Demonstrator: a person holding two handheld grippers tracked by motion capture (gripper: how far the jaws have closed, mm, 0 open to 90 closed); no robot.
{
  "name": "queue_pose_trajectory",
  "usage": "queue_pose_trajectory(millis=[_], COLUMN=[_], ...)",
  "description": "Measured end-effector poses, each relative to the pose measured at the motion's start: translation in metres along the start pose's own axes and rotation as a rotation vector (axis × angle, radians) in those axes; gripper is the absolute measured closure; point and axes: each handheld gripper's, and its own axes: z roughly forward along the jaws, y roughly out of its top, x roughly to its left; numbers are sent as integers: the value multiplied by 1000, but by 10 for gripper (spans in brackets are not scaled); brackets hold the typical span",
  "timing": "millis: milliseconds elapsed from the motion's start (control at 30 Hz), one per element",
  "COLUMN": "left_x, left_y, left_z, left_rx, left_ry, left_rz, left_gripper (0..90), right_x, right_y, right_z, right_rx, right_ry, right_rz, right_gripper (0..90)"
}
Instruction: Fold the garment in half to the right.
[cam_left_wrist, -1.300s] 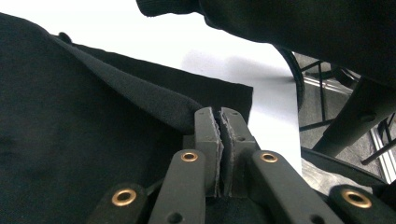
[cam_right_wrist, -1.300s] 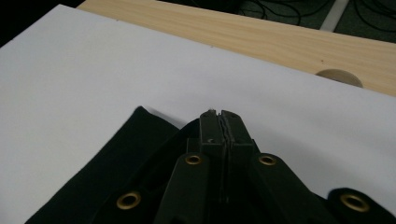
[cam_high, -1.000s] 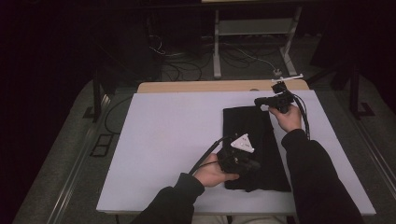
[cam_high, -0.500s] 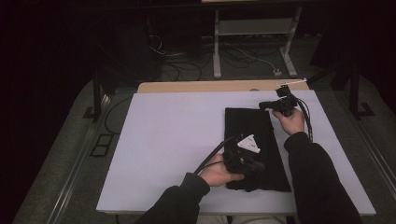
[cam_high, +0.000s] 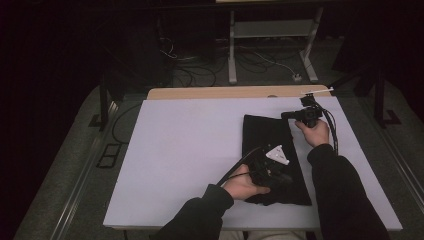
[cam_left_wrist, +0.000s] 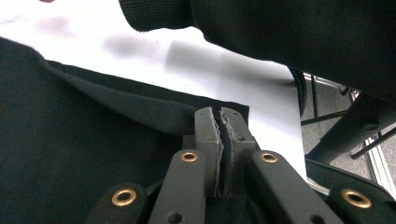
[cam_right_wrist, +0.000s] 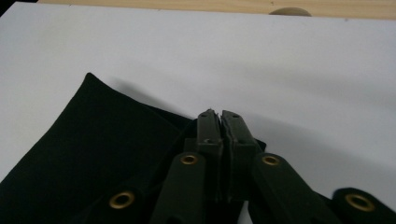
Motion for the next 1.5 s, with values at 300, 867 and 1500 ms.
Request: queue_pose_trajectory(millis=[300, 867, 1500], left_x=[-1, -1, 3], left_y=[3, 14, 17], left_z=[9, 23, 46], left_rx=[10, 39, 114], left_ry=[-6, -6, -20], left_rz=[-1, 11, 28], left_gripper=[851, 852, 851], right_x=[-7, -13, -4], right_y=[-8, -16, -43], right_z=[-19, -50, -92], right_rx=[-50, -72, -114], right_ry=[-27, -32, 16], right_rz=[-4, 4, -75], right_gripper=[569, 60, 0])
